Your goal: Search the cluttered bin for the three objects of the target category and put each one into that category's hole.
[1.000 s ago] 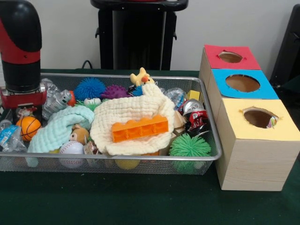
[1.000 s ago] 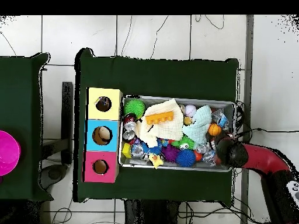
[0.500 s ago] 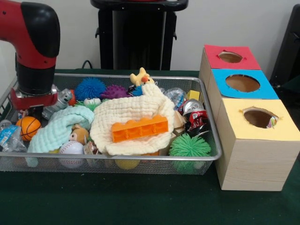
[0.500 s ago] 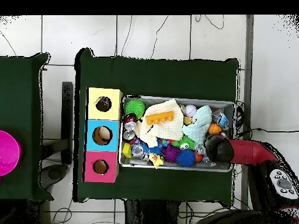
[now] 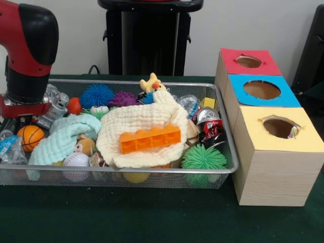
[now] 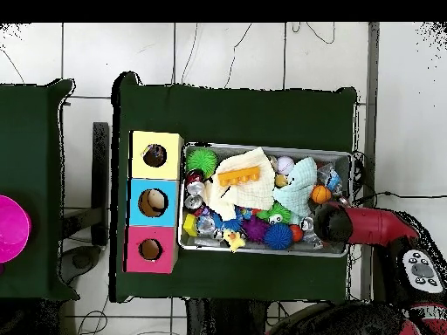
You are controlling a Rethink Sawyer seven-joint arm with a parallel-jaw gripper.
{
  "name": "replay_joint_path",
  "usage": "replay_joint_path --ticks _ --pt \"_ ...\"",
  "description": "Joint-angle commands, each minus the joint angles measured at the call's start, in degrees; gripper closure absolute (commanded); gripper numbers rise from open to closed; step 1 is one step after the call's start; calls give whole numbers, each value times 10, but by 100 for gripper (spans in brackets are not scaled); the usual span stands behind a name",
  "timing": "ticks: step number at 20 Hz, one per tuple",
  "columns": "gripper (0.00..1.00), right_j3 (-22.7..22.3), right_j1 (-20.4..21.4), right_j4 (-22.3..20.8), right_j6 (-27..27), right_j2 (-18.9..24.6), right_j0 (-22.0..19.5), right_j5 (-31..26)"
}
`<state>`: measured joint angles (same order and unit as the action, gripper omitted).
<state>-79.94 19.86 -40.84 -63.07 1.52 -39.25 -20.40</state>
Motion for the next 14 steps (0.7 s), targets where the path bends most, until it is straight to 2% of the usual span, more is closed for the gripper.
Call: replay_joint_path --ticks 1,3,6,9,14 --pt "100 25 -64 -19 -89 -47 -56 18" --pt "100 0 -32 -8 -65 -31 -64 9" --pt "100 -53 19 18 -9 26 -101 -11" --pt "100 -79 41 40 8 62 -119 -33" --pt "100 -92 57 57 4 78 -116 -61"
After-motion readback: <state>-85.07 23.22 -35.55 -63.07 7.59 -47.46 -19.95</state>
